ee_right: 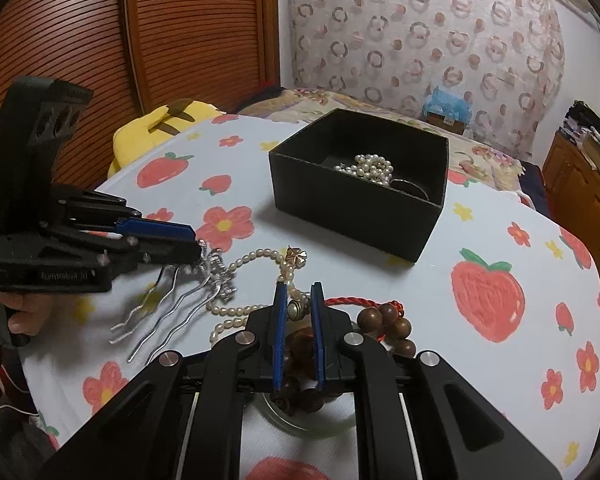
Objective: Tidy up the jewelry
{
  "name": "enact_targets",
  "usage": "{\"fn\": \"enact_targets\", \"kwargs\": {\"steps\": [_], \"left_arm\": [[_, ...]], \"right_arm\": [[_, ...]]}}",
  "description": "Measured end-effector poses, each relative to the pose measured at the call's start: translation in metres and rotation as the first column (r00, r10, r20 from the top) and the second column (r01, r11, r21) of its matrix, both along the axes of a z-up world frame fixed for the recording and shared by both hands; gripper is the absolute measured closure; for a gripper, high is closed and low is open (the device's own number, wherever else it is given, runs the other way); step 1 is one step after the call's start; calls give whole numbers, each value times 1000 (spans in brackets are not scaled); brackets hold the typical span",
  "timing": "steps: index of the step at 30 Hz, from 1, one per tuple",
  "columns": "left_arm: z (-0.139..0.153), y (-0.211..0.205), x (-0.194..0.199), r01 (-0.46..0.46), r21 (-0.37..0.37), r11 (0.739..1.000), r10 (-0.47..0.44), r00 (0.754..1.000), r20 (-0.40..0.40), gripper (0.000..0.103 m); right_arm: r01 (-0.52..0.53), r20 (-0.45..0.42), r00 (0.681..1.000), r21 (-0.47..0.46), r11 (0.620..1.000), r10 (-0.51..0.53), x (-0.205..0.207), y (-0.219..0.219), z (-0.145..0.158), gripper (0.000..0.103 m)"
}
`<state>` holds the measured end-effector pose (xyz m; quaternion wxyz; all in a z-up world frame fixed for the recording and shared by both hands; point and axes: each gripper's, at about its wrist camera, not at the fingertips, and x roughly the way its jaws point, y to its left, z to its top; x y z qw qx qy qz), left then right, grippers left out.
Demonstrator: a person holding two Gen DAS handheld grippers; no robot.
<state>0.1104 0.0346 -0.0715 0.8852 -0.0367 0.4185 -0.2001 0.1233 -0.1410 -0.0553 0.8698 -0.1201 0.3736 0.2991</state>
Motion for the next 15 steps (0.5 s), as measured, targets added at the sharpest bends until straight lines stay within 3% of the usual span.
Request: {"fn": "enact_targets", "kwargs": {"steps": [4,15], "left_arm": [[5,2,-5,-10,-5,1000,10,1000,22,101],[31,1,-18,-40,-12,999,41,993,113,103]], "right_arm": [[-2,-2,1000,2,1000,2,0,0,0,90],[-5,-1,1000,7,1000,5,-2,0,0,90]]}}
